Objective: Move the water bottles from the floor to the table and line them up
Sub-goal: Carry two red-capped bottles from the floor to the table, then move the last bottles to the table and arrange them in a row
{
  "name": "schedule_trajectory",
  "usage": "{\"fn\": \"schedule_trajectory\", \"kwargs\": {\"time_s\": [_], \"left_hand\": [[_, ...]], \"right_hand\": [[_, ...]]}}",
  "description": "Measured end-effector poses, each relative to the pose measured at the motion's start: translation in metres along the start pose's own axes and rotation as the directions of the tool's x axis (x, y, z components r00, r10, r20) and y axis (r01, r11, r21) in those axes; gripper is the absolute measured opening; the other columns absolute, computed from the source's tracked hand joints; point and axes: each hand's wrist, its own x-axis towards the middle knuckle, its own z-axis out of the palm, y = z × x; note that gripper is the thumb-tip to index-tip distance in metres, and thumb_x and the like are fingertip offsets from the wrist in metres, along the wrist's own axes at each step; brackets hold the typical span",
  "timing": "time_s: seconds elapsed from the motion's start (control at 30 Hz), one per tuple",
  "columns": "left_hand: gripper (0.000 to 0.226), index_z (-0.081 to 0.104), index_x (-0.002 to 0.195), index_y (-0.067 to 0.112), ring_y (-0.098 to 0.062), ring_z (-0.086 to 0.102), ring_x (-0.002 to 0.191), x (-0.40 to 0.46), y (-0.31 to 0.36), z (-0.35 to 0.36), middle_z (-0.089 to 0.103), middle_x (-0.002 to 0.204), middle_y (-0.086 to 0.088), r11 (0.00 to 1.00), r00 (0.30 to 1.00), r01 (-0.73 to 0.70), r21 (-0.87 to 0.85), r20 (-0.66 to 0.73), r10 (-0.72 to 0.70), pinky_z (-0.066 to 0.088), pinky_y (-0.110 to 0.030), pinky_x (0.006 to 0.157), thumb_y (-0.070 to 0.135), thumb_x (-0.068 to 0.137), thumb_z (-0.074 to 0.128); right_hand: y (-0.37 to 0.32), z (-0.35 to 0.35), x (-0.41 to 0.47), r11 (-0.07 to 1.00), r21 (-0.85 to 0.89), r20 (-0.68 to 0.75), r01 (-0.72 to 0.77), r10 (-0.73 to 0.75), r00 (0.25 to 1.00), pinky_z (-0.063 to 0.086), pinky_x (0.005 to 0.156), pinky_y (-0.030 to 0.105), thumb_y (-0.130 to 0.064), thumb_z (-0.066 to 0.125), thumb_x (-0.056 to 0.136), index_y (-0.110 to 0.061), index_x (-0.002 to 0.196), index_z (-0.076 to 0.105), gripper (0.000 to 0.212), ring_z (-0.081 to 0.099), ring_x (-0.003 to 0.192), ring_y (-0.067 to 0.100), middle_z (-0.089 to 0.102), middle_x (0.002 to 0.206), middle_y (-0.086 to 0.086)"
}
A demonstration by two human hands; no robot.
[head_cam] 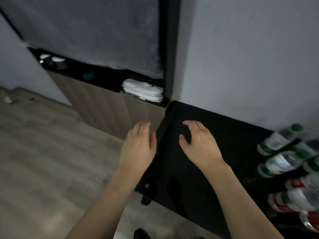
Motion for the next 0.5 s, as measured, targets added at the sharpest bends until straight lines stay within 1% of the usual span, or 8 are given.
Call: {"fn": "schedule_trajectory", "kwargs": {"time_s": [0.07,0.17,0.23,0.3,0.4,0.5], "left_hand": [[0.038,0.057,0.129,0.002,-0.036,0.058,0.114,-0.005,-0.044,-0.024,0.06,0.125,-0.017,0.996,0.996,0.087,0.024,-0.029,-0.086,0.046,-0.044,0.096,0.02,0.095,0.058],[0.039,0.056,0.13,0.001,-0.039,0.057,0.114,-0.014,-0.107,-0.059,0.059,0.128,-0.019,0.981,0.981,0.187,0.041,-0.067,-0.184,0.046,-0.045,0.097,0.02,0.095,0.058],[0.04,0.055,0.132,0.002,-0.039,0.056,0.116,-0.022,-0.146,-0.081,0.057,0.132,-0.017,0.969,0.967,0.243,0.05,-0.092,-0.238,0.046,-0.045,0.098,0.021,0.096,0.055],[0.04,0.054,0.132,0.004,-0.037,0.056,0.116,-0.031,-0.179,-0.101,0.057,0.132,-0.015,0.953,0.95,0.295,0.063,-0.125,-0.286,0.046,-0.043,0.096,0.023,0.097,0.053],[0.04,0.053,0.133,0.007,-0.035,0.055,0.116,-0.042,-0.219,-0.126,0.057,0.132,-0.012,0.926,0.92,0.371,0.072,-0.164,-0.356,0.046,-0.043,0.095,0.027,0.098,0.051],[0.041,0.053,0.134,0.008,-0.033,0.055,0.117,-0.046,-0.254,-0.145,0.057,0.133,-0.01,0.9,0.89,0.429,0.073,-0.207,-0.407,0.047,-0.043,0.095,0.03,0.099,0.048]], "right_hand": [[-0.041,0.025,0.008,0.999,0.015,0.058,0.045,-0.046,0.997,0.044,0.104,0.035,-0.032,0.059,0.091,-0.02,0.136,0.049,0.048,0.051,0.124,0.019,0.053,0.135,0.001],[-0.102,0.061,0.019,0.993,0.043,0.126,0.112,-0.116,0.985,0.043,0.104,0.037,-0.031,0.058,0.091,-0.019,0.137,0.048,0.048,0.051,0.123,0.022,0.052,0.136,0.003],[-0.14,0.083,0.024,0.987,0.049,0.167,0.156,-0.162,0.973,0.043,0.104,0.039,-0.032,0.057,0.091,-0.019,0.137,0.047,0.049,0.052,0.121,0.024,0.052,0.136,0.003],[-0.174,0.103,0.027,0.979,0.048,0.204,0.199,-0.205,0.957,0.042,0.103,0.04,-0.032,0.056,0.091,-0.019,0.138,0.047,0.049,0.052,0.121,0.025,0.051,0.137,0.003],[-0.216,0.128,0.033,0.967,0.057,0.258,0.247,-0.254,0.932,0.043,0.1,0.04,-0.031,0.057,0.09,-0.02,0.137,0.047,0.049,0.053,0.118,0.027,0.051,0.137,0.003],[-0.254,0.151,0.045,0.951,0.08,0.3,0.297,-0.307,0.903,0.042,0.097,0.038,-0.032,0.057,0.09,-0.021,0.136,0.049,0.048,0.053,0.119,0.025,0.052,0.136,0.001]]}}
